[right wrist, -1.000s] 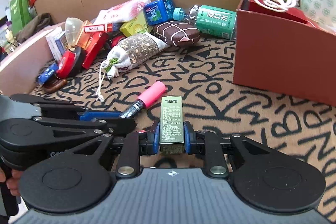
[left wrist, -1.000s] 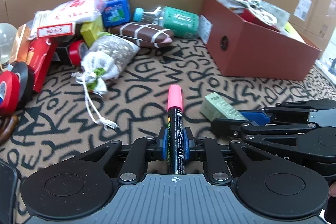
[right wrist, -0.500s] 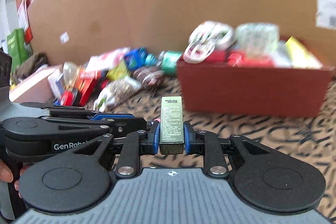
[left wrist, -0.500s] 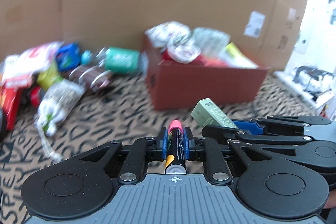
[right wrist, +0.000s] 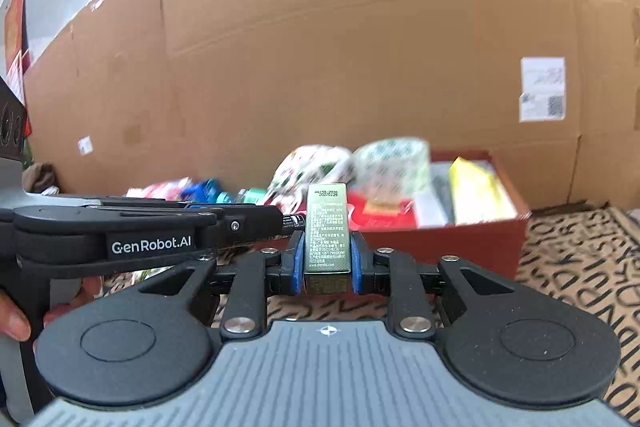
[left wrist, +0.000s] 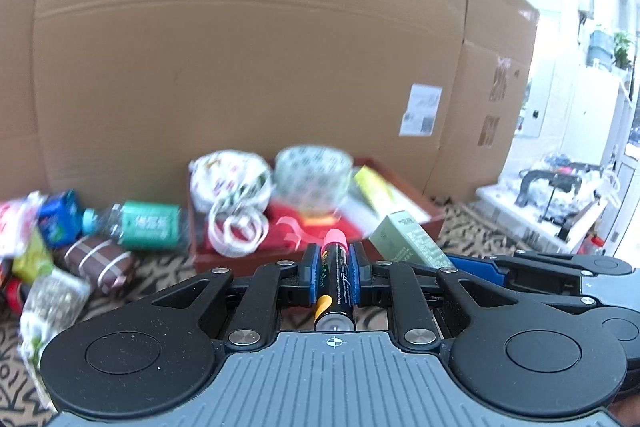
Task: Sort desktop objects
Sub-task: 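Carry the marker and the olive-green box with both grippers over the brown box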
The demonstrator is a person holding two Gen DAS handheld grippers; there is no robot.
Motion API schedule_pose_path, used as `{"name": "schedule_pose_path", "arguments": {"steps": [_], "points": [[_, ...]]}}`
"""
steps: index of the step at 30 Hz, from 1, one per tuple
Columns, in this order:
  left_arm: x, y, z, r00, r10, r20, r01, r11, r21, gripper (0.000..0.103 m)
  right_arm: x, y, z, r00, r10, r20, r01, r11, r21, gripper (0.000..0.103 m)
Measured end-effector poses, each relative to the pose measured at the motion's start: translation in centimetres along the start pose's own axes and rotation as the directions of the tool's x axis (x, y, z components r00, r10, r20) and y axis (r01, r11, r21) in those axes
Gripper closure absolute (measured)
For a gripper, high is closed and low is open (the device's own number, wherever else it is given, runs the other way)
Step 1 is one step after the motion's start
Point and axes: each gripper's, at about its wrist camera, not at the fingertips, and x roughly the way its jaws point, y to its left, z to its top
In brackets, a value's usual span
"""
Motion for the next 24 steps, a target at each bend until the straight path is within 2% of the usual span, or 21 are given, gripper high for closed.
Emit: {"name": "schedule_pose_path", "arguments": {"steps": [7,13,20,24], "points": [[2.3,-1.2,2.8,0.997,-0.037,0.069,0.036,0.999,0.009,0.091,0.3,-2.2,2.7,0.997,-0.054,0.053,0.055,0.998,-0.02,0.077],[5.9,-1.8,4.9,0.995,-0.061,0.073,0.06,0.998,0.016,0.091,1.8,-4.6,4.5,0.993,-0.101,0.058,0.103,0.994,-0.033,0.077],[11.8,-2.2,5.5,0.996,-0.085,0.022,0.085,0.996,0.006,0.091,4.8,-8.2,4.9,0.987,-0.161,0.012,0.161,0.987,0.003,0.077],[14.8,-2.4,4.9,0.995,-0.088,-0.041,0.088,0.996,0.016,0.091,6.8,-10.1,4.2,0.981,-0.193,-0.037,0.194,0.981,0.028,0.077]]}}
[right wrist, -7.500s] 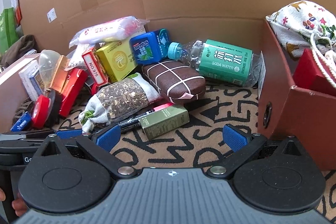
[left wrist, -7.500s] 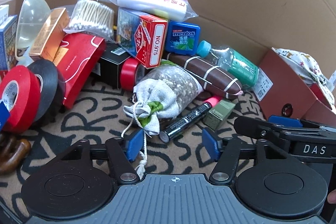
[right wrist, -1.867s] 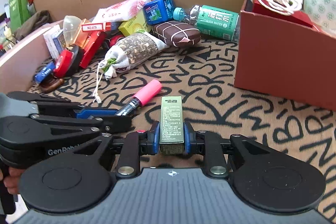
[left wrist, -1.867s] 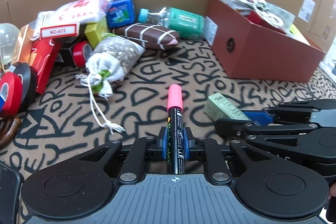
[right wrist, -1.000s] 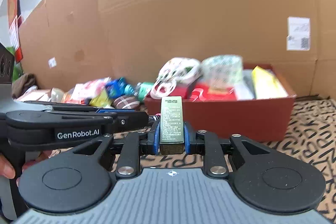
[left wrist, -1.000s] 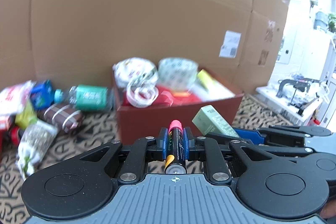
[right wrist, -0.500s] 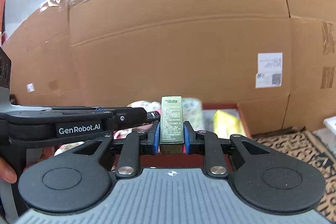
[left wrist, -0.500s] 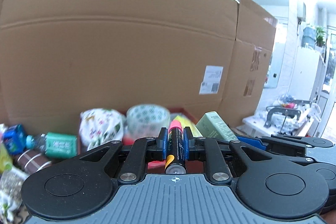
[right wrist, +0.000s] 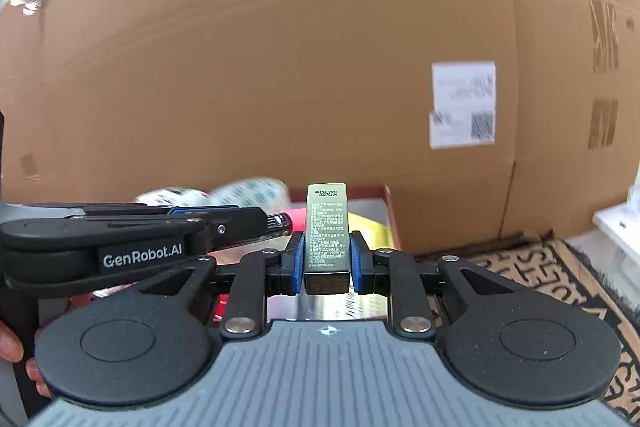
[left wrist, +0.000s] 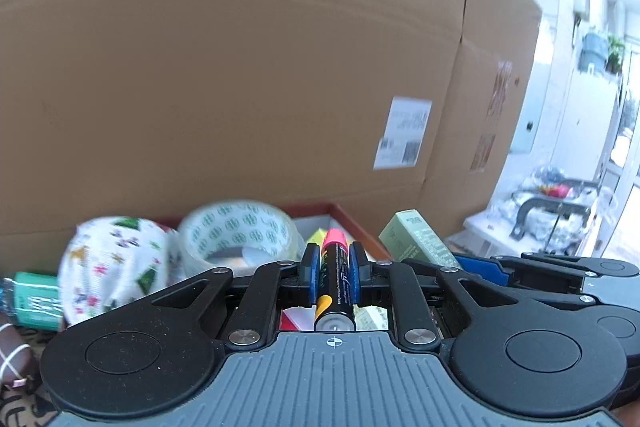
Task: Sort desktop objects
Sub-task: 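Carry the marker and the olive-green box with both grippers over the brown box, then lower both items into the brown box and open both grippers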
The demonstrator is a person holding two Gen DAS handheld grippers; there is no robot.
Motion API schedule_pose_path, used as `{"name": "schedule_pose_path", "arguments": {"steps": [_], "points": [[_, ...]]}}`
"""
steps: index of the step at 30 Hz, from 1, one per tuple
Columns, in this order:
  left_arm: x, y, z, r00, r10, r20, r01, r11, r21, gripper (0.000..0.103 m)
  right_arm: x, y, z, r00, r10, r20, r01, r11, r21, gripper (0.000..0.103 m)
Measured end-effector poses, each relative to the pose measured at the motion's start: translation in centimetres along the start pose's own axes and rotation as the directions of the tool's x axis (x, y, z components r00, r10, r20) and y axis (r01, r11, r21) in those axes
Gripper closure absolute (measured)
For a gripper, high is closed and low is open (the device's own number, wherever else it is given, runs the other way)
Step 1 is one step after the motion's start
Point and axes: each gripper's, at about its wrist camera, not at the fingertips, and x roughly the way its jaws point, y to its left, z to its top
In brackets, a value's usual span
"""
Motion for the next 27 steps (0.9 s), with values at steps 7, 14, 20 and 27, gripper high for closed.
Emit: {"name": "schedule_pose_path", "arguments": {"steps": [7,14,20,27], "points": [[3.2,0.8,-1.2,0.997,0.011,-0.08,-0.012,1.0,-0.008,0.091,2.7,-1.0,-1.0,0.998,-0.017,-0.063,0.018,1.0,0.007,0.077],[4.4,1.3,-0.7,0.994,0.026,-0.103,-0.028,0.999,-0.02,0.091,3.8,-1.0,-0.7,0.997,-0.04,-0.068,0.04,0.999,-0.001,0.077],[5.1,1.3,-0.4,0.994,0.043,-0.105,-0.045,0.999,-0.013,0.085,4.7,-1.6,-0.4,0.996,-0.051,-0.075,0.052,0.999,0.011,0.075],[2.4,2.7,-1.2,0.995,0.024,-0.095,-0.035,0.993,-0.11,0.012,2.5,-2.9,-1.2,0.996,-0.092,-0.012,0.093,0.995,0.047,0.037]]}}
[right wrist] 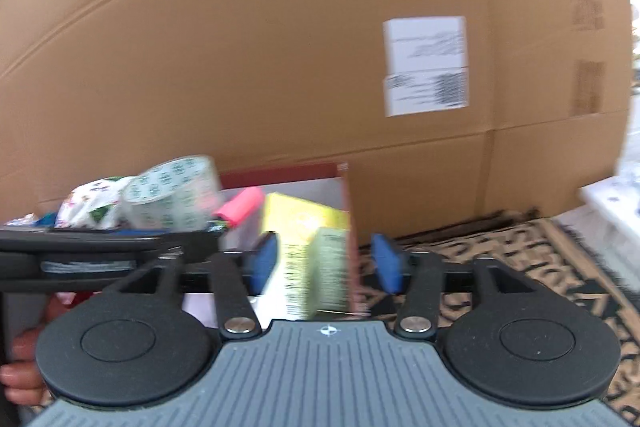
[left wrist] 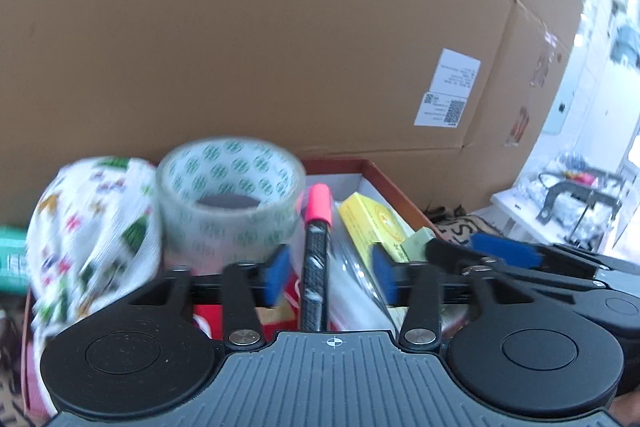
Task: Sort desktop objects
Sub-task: 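Lower both items into the brown box and open both grippers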
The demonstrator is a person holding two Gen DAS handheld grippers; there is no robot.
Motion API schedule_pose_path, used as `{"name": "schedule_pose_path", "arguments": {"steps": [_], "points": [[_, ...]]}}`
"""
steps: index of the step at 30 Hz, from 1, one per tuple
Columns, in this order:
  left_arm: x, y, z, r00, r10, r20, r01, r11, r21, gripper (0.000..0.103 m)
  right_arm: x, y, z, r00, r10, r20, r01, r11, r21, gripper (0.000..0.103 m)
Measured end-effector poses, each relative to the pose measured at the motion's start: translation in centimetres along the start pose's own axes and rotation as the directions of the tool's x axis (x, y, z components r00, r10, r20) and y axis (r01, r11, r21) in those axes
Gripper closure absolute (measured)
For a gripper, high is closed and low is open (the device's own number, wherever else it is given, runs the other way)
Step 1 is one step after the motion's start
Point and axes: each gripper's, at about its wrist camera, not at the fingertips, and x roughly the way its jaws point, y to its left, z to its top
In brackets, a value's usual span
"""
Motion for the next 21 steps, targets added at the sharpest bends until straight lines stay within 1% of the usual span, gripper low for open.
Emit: {"name": "schedule_pose_path", "arguments": {"steps": [1,3,4,5,7,12,17,21], "points": [[-0.5,0.0,-0.1,1.0,0.002,0.006,-0.002,1.0,-0.005,0.0,-0.4,-0.3,-0.2,1.0,-0.008,0.008,0.008,1.0,0.002,0.032],[-1.7,-0.2,-0.6,0.999,-0.012,0.035,0.011,1.0,0.02,0.0,-1.1,-0.7,-0.6,1.0,0.014,0.014,-0.014,1.0,0.02,0.023],[-2.2,-0.5,-0.8,0.999,-0.017,0.036,0.016,0.999,0.035,0.0,-1.5,-0.6,-0.8,1.0,0.013,0.018,-0.013,1.0,0.022,0.019],[-2.7,-0.6,-0.9,0.999,-0.009,0.036,0.008,0.999,0.038,0.0,-1.8,-0.6,-1.0,1.0,0.012,0.022,-0.013,1.0,0.024,0.017],[-3.8,-0.9,-1.3,0.999,0.016,0.039,-0.018,0.999,0.037,0.0,-2.4,-0.4,-1.4,0.999,0.011,0.03,-0.011,1.0,0.028,0.005],[-6.6,-1.5,-2.9,0.994,0.093,0.059,-0.098,0.991,0.091,0.0,-4.0,0.7,-1.9,0.999,0.036,0.028,-0.036,0.999,0.001,0.001],[-9.5,-0.6,-4.7,0.988,0.141,0.064,-0.145,0.987,0.072,0.0,-5.5,2.4,-2.4,0.998,0.067,0.016,-0.066,0.997,-0.036,0.0],[-10.9,0.2,-5.8,0.98,0.195,0.038,-0.197,0.979,0.06,0.0,-6.5,4.1,-3.2,0.999,0.043,-0.004,-0.043,0.997,-0.068,0.0]]}}
